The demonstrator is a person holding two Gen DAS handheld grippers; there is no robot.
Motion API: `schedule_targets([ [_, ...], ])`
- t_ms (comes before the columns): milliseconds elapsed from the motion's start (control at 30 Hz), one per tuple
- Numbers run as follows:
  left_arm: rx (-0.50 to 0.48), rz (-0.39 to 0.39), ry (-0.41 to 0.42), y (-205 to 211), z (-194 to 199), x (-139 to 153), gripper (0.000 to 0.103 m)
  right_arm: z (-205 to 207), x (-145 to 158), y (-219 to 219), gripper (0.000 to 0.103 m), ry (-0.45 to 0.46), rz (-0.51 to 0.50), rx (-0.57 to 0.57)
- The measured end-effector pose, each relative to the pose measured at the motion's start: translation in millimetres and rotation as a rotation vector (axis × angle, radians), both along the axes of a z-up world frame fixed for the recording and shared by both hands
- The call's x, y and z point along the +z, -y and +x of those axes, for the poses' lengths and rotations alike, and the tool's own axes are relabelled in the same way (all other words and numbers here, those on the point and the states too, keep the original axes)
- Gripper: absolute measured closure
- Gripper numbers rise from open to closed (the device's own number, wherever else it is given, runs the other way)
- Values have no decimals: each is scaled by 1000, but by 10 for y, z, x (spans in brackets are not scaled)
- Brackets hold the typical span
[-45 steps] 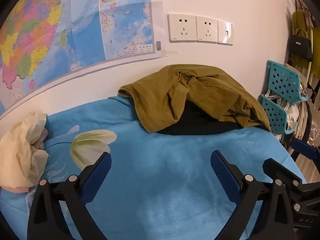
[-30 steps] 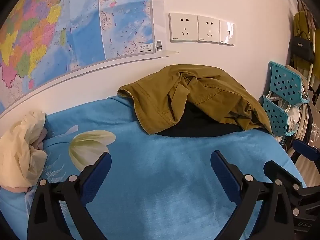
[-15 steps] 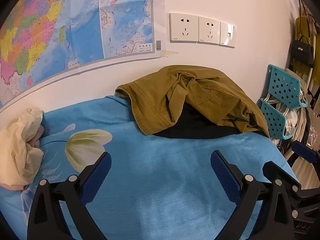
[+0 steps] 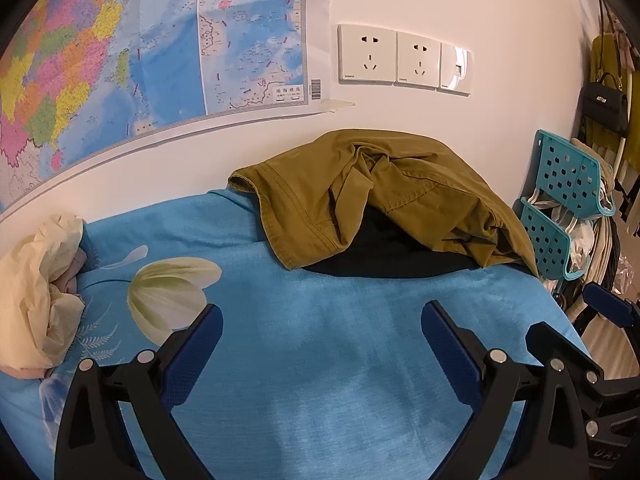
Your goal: Fold large clothes
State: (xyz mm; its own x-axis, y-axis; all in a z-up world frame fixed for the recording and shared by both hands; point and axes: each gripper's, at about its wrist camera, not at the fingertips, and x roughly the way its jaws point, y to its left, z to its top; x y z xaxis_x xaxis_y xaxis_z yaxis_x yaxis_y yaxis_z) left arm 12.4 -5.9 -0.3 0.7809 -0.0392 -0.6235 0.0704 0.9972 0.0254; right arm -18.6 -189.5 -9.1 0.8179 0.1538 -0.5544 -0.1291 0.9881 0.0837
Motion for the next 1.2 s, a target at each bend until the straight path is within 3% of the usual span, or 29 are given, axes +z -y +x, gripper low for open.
schedule_targets([
  [1200, -4, -9, -11, 55, 66, 14, 7, 51, 34, -24, 6, 13, -8, 9],
])
